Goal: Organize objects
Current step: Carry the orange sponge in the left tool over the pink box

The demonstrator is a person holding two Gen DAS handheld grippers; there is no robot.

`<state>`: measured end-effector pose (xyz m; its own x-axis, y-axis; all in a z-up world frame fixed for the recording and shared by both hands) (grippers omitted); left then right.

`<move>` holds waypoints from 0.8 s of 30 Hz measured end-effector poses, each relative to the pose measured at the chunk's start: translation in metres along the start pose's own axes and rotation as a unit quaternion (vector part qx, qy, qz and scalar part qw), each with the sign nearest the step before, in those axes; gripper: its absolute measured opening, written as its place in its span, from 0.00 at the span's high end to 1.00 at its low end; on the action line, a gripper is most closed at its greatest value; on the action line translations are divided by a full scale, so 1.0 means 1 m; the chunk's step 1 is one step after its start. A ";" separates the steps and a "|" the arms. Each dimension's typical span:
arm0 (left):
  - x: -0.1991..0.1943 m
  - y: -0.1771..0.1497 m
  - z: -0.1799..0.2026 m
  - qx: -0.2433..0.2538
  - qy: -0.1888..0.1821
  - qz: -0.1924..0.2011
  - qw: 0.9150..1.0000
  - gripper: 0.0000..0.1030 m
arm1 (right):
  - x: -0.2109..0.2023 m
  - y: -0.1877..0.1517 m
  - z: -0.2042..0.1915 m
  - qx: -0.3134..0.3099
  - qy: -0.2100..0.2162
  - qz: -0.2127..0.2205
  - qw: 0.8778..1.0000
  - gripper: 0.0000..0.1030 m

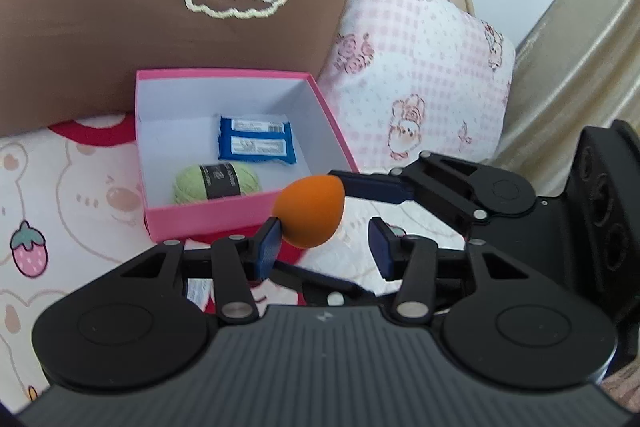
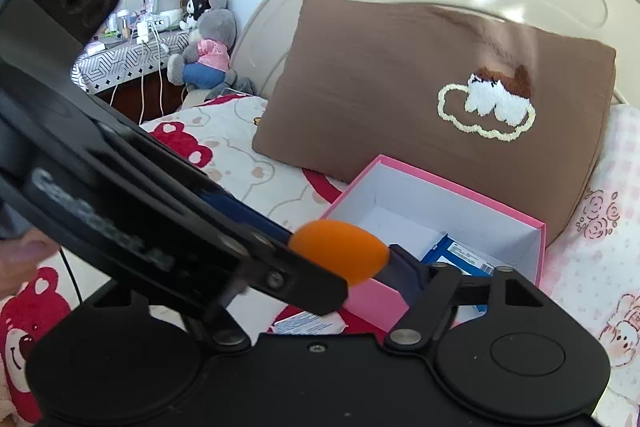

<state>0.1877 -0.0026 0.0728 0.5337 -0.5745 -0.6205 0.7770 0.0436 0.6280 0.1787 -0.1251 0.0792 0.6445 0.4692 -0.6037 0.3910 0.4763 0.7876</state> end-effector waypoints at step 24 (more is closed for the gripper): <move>0.115 0.090 -0.071 -0.073 0.055 0.003 0.996 0.57 | 0.134 0.017 0.110 0.084 0.040 -0.040 0.995 0.45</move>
<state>0.3428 -0.0063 0.0248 0.5658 -0.4807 -0.6699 0.8096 0.1701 0.5618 0.3442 -0.1354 0.0255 0.5547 0.4961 -0.6680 0.5482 0.3860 0.7419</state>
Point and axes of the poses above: each gripper's, at about its wrist camera, not at the fingertips, and x roughly the way its jaws point, z to its right, y to its top, the point moved 4 cm from there along x, roughly the way its jaws point, and after that the axes turned 4 degrees about -x, right-handed, at the moved point
